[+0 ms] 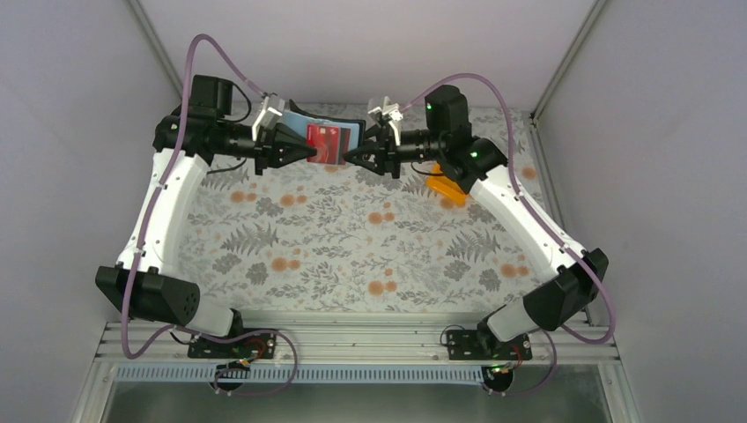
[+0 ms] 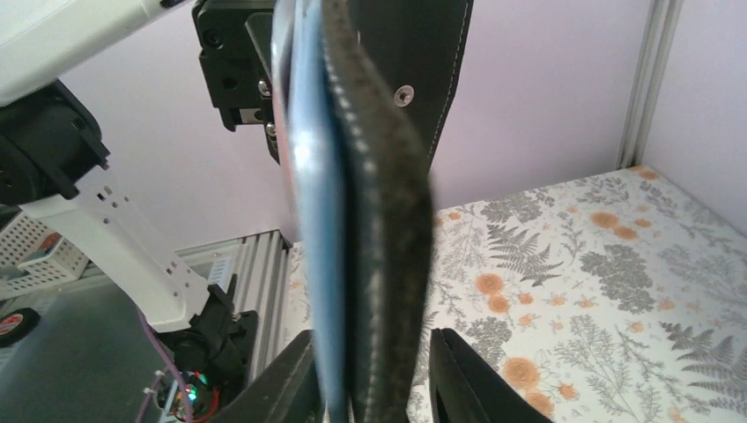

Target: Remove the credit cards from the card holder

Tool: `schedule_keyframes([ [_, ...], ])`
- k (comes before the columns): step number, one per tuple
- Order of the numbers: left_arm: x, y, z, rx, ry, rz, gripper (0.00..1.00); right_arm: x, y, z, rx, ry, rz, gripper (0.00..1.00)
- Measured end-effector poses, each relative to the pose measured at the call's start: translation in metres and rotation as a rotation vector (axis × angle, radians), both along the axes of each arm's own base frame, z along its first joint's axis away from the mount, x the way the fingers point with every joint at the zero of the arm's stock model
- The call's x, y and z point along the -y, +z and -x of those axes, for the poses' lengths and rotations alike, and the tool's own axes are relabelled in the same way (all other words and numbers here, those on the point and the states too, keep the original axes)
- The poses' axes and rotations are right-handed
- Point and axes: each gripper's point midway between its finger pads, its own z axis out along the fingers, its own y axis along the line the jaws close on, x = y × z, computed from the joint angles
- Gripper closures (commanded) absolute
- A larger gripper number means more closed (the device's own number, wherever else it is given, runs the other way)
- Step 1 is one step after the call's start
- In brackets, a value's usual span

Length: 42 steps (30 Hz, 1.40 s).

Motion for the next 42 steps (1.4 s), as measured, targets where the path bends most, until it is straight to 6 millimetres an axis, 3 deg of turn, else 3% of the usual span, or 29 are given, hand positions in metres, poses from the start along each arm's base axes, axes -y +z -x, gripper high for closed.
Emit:
schedule_keyframes([
  [5, 0.0, 0.0, 0.0, 0.0, 0.001, 0.0, 0.98, -0.001, 0.004, 0.005, -0.006, 0.036, -0.019, 0.95],
  [19, -0.01, 0.001, -0.01, -0.002, 0.046, -0.003, 0.89, -0.002, 0.003, 0.009, -0.005, 0.067, -0.023, 0.96],
  [24, -0.01, 0.004, -0.007, 0.007, 0.033, 0.008, 0.8, -0.002, 0.002, 0.011, -0.011, 0.078, -0.022, 0.96],
  [32, -0.013, 0.02, -0.003, 0.065, 0.035, 0.018, 0.84, -0.001, 0.001, 0.015, -0.008, 0.1, -0.021, 0.96],
  [42, -0.002, 0.01, -0.007, 0.058, 0.051, -0.035, 0.89, -0.001, 0.0, 0.015, -0.003, 0.105, -0.02, 0.96],
])
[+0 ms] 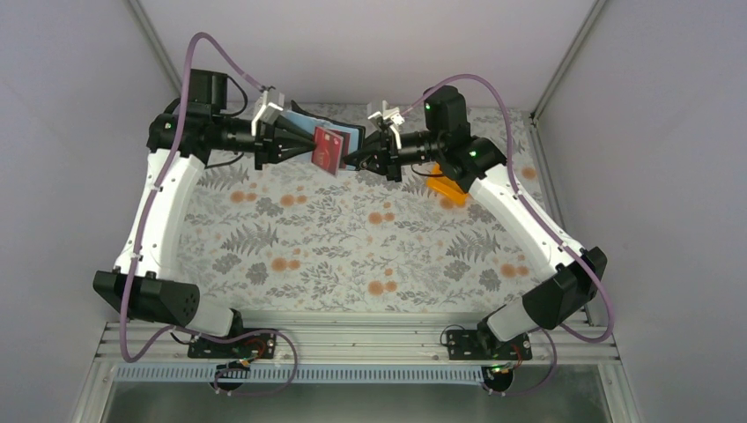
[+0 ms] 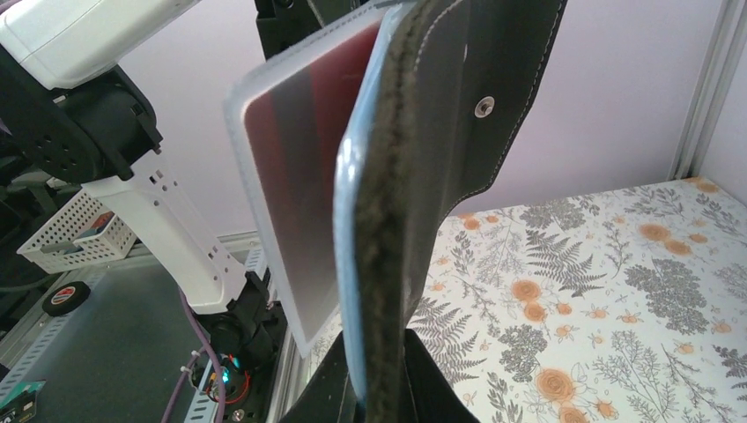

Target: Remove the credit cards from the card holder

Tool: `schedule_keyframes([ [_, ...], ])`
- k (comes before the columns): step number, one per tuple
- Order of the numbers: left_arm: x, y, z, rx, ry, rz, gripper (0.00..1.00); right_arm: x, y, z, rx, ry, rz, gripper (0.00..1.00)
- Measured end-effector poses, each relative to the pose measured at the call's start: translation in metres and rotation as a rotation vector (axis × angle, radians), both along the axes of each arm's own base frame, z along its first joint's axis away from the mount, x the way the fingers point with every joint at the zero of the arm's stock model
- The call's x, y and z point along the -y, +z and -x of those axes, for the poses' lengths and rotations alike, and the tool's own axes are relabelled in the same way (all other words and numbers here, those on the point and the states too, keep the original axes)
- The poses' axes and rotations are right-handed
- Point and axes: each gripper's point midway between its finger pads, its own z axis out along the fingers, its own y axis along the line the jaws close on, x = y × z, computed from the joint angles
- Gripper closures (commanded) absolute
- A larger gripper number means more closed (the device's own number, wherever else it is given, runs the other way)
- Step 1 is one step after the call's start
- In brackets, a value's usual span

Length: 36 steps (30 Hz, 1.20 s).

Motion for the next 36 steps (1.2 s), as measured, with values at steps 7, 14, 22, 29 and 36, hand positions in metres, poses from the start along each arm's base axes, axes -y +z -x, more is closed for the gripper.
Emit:
schedule_keyframes([
  [7, 0.003, 0.001, -0.004, 0.012, 0.023, -0.016, 0.92, 0.001, 0.001, 0.0, 0.001, 0.004, -0.003, 0.96],
  [14, 0.01, 0.004, 0.008, 0.014, -0.037, 0.009, 0.74, 0.001, 0.004, 0.001, 0.01, 0.01, -0.006, 0.96],
  [22, 0.011, 0.003, 0.017, 0.009, -0.072, 0.019, 0.97, 0.001, 0.007, 0.004, 0.019, 0.025, -0.011, 0.96],
  [29, 0.01, 0.004, 0.024, 0.018, -0.096, 0.029, 0.98, 0.001, 0.008, 0.006, 0.02, 0.039, -0.011, 0.96],
  [36, -0.002, 0.004, 0.023, 0.019, -0.068, 0.031, 0.97, 0.006, 0.007, 0.003, 0.03, 0.038, -0.011, 0.96],
])
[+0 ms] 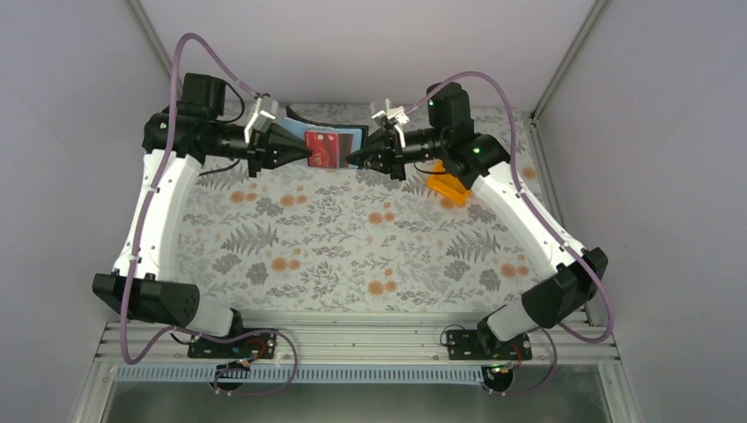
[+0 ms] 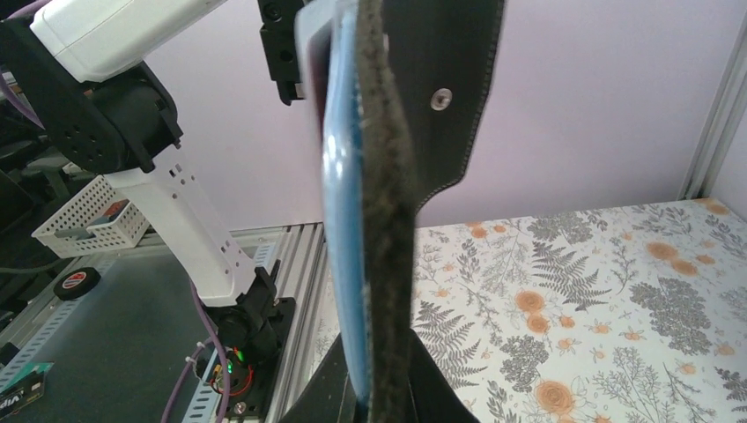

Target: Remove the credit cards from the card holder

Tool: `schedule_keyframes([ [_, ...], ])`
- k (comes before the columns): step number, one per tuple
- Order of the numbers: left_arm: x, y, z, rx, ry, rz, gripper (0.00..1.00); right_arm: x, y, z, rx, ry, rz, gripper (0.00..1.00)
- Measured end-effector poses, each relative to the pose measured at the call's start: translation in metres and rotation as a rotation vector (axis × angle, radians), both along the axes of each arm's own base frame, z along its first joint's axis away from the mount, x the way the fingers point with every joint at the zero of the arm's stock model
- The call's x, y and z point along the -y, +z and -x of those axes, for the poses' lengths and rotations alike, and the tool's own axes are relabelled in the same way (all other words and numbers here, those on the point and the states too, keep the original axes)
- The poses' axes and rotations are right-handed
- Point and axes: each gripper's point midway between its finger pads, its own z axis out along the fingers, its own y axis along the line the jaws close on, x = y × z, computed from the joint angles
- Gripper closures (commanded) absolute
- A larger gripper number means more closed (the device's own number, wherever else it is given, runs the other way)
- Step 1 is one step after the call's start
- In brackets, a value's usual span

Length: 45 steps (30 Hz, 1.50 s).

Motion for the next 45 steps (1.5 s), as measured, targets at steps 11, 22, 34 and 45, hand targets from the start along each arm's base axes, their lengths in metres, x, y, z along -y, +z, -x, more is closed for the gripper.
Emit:
schedule_keyframes([
  [11, -0.013, -0.002, -0.009, -0.013, 0.054, -0.007, 0.98, 0.004, -0.003, -0.004, 0.014, -0.009, 0.008, 0.96],
  [22, -0.016, -0.005, -0.014, -0.024, 0.084, -0.029, 0.98, 0.006, -0.007, -0.007, 0.007, -0.003, 0.018, 0.95],
  [34, 0.001, -0.018, -0.042, -0.111, 0.171, -0.079, 0.98, -0.004, -0.017, -0.021, -0.069, 0.017, 0.01, 0.76],
  [45, 0.005, -0.023, -0.044, -0.133, 0.169, -0.075, 0.98, -0.016, -0.014, -0.028, -0.113, 0.011, -0.021, 0.75],
])
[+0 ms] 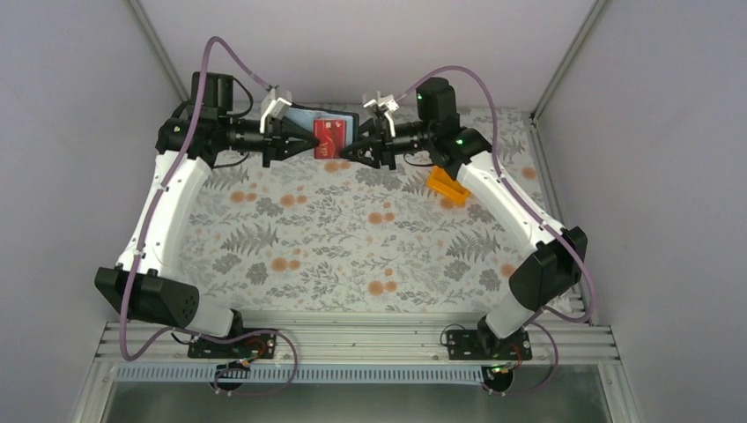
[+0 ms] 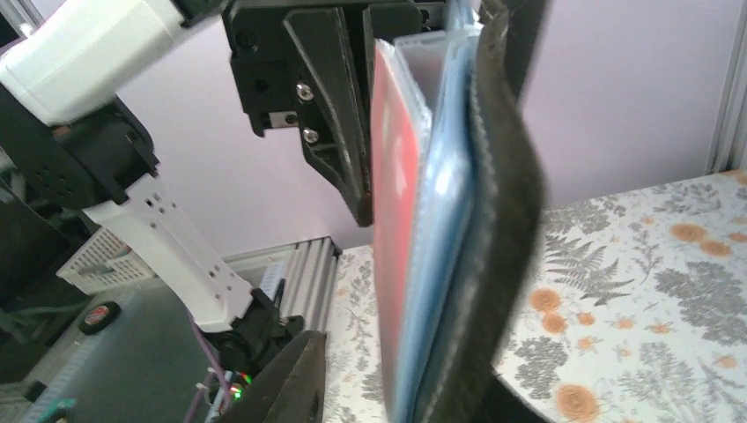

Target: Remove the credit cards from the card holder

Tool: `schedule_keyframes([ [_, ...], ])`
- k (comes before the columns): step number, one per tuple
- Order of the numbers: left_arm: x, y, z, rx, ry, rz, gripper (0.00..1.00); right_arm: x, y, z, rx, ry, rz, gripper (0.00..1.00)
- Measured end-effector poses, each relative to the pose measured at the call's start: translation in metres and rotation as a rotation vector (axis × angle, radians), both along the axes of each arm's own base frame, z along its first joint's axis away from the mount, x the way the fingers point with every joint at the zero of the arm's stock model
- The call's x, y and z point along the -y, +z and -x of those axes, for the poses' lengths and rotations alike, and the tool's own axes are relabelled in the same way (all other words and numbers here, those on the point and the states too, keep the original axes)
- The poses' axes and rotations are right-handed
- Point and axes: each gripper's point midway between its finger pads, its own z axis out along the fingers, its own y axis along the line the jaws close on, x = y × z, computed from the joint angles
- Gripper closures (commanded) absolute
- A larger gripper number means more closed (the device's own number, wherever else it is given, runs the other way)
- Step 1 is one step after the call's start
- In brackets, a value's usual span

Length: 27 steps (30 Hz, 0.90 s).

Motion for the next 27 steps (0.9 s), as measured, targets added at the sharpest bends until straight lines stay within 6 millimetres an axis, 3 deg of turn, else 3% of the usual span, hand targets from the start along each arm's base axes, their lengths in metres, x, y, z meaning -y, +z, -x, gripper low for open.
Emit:
schedule_keyframes([
  [2, 0.001, -0.001, 0.001, -0.003, -0.004, 0.0, 0.98, -0.003, -0.004, -0.003, -0.013, -0.001, 0.003, 0.91],
  [4, 0.001, -0.001, 0.001, -0.002, -0.006, 0.0, 0.97, -0.006, -0.008, -0.006, -0.03, -0.009, 0.009, 0.96],
  [8, 0.001, -0.002, 0.004, 0.007, -0.019, 0.0, 0.98, -0.007, -0.008, -0.006, -0.03, -0.005, 0.008, 0.96],
  [13, 0.001, 0.0, 0.01, 0.034, -0.044, -0.003, 0.84, -0.007, -0.007, -0.002, -0.016, 0.018, 0.001, 0.96],
  [19, 0.001, 0.002, 0.014, 0.036, -0.052, -0.006, 0.89, -0.006, -0.008, 0.002, 0.006, 0.039, -0.002, 0.96],
  [27, -0.012, 0.001, 0.003, 0.042, 0.005, -0.018, 0.9, -0.004, -0.011, 0.006, 0.004, 0.055, 0.008, 0.96],
])
